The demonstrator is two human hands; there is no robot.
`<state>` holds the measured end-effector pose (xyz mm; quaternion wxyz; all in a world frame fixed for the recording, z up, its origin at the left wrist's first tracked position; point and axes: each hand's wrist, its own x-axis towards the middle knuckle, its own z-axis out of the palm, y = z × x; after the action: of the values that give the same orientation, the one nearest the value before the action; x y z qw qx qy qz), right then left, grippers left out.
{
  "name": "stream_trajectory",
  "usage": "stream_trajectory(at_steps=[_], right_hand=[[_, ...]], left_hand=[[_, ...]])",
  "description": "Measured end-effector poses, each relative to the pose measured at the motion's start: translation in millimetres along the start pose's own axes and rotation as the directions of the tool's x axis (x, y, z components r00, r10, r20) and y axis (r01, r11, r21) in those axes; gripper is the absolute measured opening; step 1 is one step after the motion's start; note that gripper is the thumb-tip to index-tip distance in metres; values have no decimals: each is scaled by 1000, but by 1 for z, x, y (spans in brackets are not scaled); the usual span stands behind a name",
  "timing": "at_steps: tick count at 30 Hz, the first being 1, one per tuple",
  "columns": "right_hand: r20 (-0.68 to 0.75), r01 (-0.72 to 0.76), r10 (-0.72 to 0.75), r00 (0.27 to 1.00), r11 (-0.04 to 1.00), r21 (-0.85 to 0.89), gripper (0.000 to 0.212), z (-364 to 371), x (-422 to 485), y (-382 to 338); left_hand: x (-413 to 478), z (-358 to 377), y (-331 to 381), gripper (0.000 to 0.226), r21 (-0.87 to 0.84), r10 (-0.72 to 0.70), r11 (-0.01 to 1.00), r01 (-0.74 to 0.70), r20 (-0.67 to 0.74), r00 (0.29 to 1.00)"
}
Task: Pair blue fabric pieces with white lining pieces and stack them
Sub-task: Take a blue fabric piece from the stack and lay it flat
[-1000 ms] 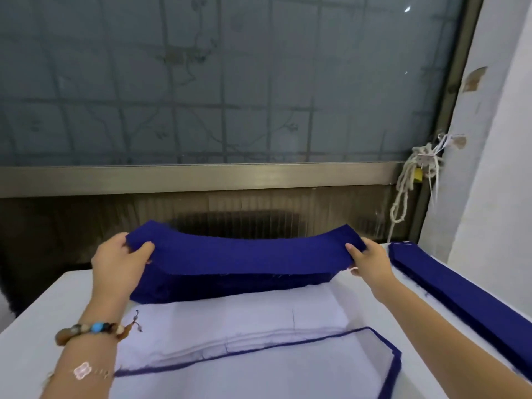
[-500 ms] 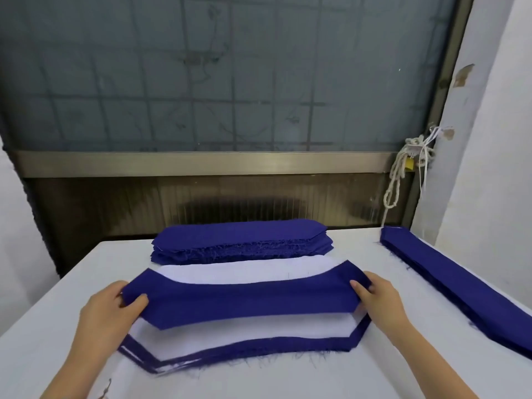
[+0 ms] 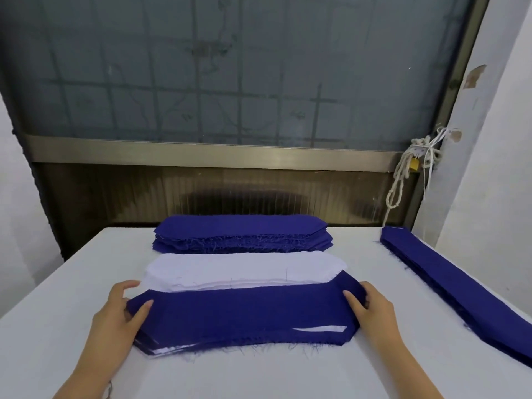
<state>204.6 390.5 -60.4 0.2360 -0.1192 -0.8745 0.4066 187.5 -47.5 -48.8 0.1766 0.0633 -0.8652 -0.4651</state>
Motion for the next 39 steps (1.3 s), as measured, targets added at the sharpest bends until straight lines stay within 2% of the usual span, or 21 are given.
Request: stream_trajectory(at_steps=[4,6,11,13,17,20,29,35,39], right_hand=[[-6,-41,41,999,999,29,25,-3,1,1],[-28,-43,45,999,997,63,26,-5,0,0],[-30,-35,42,999,982,184,16,-10,-5,-2],[-4,-47,48,999,982,182,16,-11,-5,0],[43,-65,61,997,993,98,16,-3,-4,0],[-8,-72,73,997,995,64,23,0,-3,1],[-70,-160,159,985,987,-3,16,1,-1,5],[-100,-160,163,982,986,35,14,1,0,5],[-98,-166,164,982,986,-17,11,1,0,3]], left_hand=[[-3,-4,-6,36,61,109,992,-109,12,994],[-3,-4,-10,38,38,147,988,-147,-7,989],[-1,-2,-15,40,13,196,981,-195,-73,978],[0,-3,-18,42,20,207,978,-206,-88,974],[1,-1,-23,38,38,177,984,-175,-55,983],[1,-1,-23,31,81,177,982,-171,-66,982],[3,-6,-23,27,60,49,997,-39,-166,985],[2,-6,-20,27,34,33,999,-28,-170,985],[1,-5,-22,26,21,38,999,-35,-157,987]])
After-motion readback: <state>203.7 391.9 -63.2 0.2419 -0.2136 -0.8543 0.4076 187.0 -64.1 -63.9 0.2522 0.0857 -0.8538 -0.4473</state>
